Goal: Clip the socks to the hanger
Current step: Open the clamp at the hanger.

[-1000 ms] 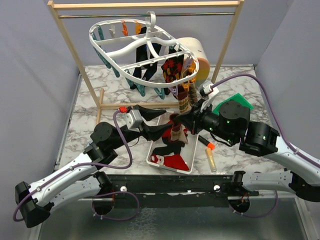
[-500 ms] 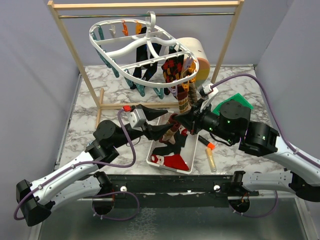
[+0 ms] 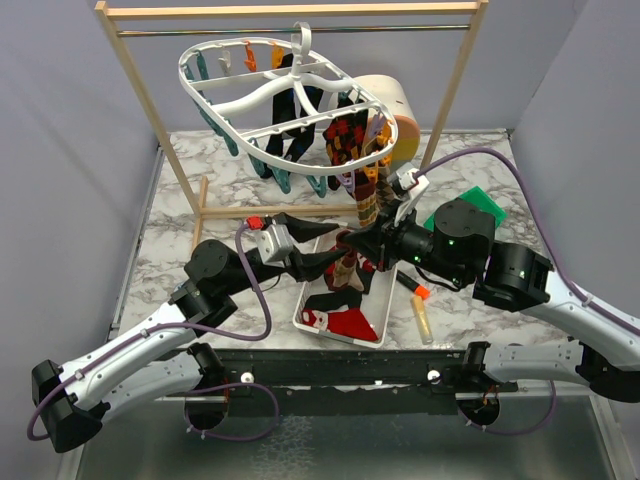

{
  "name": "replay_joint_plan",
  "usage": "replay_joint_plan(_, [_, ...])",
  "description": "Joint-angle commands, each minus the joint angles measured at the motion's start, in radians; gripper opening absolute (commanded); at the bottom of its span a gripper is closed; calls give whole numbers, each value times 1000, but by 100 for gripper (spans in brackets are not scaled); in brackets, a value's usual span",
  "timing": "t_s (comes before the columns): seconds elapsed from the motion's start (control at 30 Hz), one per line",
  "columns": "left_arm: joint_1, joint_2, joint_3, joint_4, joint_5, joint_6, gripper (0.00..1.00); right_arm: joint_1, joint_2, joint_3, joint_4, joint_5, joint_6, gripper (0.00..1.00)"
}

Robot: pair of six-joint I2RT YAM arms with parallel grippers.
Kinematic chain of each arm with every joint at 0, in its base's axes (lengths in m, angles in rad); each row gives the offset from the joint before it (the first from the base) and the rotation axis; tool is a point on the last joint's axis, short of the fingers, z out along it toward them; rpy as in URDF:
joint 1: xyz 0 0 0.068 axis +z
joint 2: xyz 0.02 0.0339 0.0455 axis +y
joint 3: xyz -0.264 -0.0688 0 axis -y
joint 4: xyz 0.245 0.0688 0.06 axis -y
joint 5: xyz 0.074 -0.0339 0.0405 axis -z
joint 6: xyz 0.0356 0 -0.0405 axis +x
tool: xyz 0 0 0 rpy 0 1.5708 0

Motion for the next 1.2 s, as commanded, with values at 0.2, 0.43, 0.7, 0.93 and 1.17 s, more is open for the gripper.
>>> replay_joint_plan(0.2, [-6, -8, 11, 15, 40, 48, 20, 5, -4, -1, 12, -11, -13, 0])
replay_joint_plan(0.43, [-5, -25, -1, 14, 14, 74, 0, 5, -7, 15, -35, 43, -9, 0])
replay_joint_plan(0.7, [-6, -43, -6, 8, -8, 98, 0, 5, 8, 42, -120, 150, -1, 0])
replay_joint_plan(0.93, [-6, -47, -19, 6, -10, 105, 0, 5, -19, 30, -78, 108, -12, 14])
replay_joint_plan(1.17, [-5, -39, -24, 5, -15, 113, 0, 5, -24, 60, -65, 78, -5, 52])
